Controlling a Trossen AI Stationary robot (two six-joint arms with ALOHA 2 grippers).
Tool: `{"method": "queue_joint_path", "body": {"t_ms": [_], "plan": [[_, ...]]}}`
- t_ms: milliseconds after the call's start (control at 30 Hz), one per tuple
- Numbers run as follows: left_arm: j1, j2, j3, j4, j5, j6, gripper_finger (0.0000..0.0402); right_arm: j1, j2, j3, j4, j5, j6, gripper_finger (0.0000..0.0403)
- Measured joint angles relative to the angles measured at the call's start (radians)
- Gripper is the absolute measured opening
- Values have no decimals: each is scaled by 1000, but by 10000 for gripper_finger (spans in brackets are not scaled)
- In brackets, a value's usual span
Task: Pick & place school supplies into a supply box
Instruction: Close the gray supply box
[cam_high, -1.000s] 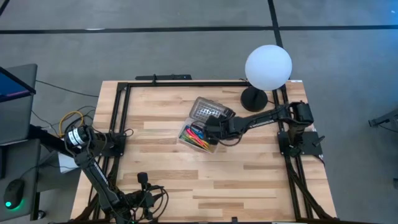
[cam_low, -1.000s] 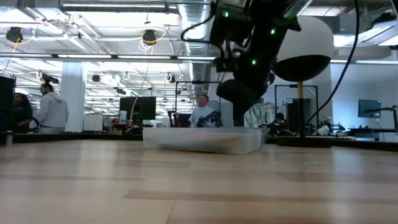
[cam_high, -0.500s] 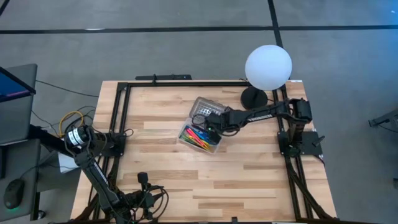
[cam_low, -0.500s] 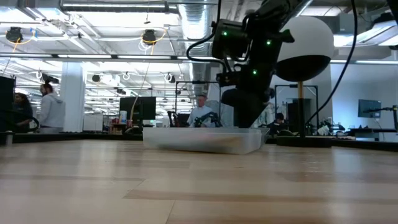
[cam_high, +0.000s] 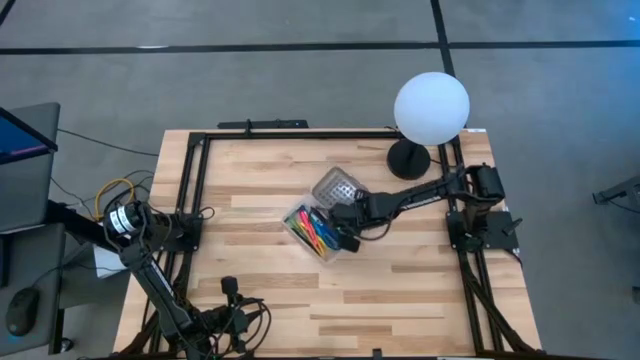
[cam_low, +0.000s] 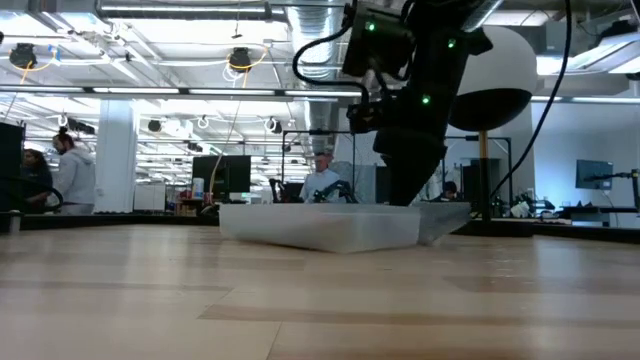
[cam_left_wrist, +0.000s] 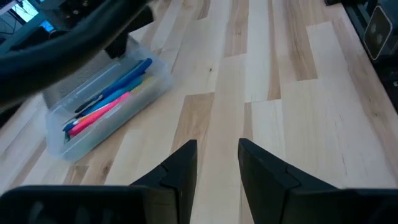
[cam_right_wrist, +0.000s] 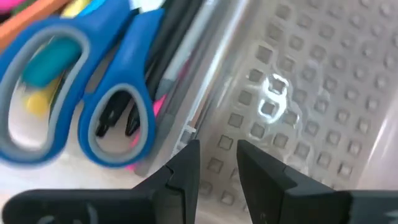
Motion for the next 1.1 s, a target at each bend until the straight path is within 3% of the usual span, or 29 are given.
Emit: {"method": "queue_joint_path", "body": {"t_ms": [367,733,900,1100], "plan": [[94,0,-3,-114,-3,-176,112,152,0,0,11,-1,0,97],[209,-1,-153,-97,62,-355,112,289,1,-1,120,0,1,98],[245,-1,-202,-22,60,-341,112,322,1,-1,161,5,1,98],[284,-1,-215,14,61,-293,112,341,1,-1,95,173,9,98]]}}
